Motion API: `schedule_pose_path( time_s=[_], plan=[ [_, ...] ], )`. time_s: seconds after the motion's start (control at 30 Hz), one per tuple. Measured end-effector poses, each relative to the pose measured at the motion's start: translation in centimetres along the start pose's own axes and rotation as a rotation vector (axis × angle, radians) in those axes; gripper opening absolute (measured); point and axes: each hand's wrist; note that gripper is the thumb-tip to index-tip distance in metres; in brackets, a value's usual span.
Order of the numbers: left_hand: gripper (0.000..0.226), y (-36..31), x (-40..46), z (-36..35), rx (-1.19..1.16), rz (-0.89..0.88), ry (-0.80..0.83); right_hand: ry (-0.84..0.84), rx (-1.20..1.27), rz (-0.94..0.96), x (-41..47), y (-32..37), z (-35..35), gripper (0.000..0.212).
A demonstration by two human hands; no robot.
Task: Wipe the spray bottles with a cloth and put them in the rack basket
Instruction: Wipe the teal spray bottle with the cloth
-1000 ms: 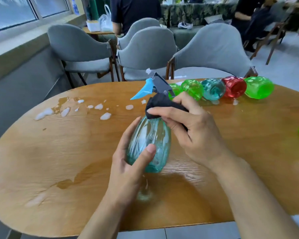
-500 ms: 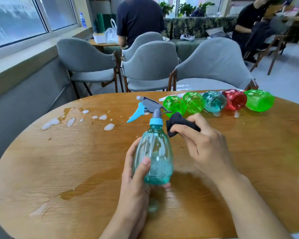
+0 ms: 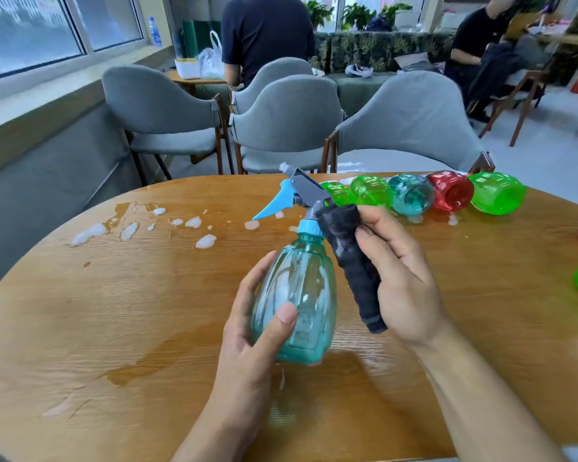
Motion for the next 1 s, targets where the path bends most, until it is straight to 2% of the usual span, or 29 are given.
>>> schedule_pose_path(
  time_s=[0.23,0.37,0.43,0.57,0.87,1.0],
  plan=[
    [0.063,0.0,0.0,0.3,0.148,-0.164,0.062,0.05,-0.06,-0.039,-0.3,-0.5,-0.3,0.029],
    [0.063,-0.3,0.1,0.3,0.212,-0.236,0.049,0.067,-0.186,0.05,-0.5,-1.0,-0.8,0.027],
    [0.063,-0.3,0.2,0.3,0.205,-0.226,0.022,0.091,-0.234,0.093,-0.5,-1.2,-1.0,0.026],
    [0.046,-0.1,0.2,0.5,0.171,-0.196,-0.028,0.142,-0.318,0.162,-0.6,-1.6,-1.0,0.028],
    [0.042,-0.2,0.3,0.2,0.214,-0.215,-0.098,0.157,-0.373,0.245,-1.1,-1.4,-1.0,0.029],
    [0.042,-0.1,1.0,0.6,0.195,-0.177,-0.16,0.233,-0.383,0.267,-2.5,-1.7,-1.9,0.03]
  ],
)
Point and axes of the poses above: each hand's wrist, its own x-axis towards the middle knuckle, its own z-axis out of the back of the hand, y = z × x, and after that the axes turned 15 degrees about -y, right-handed
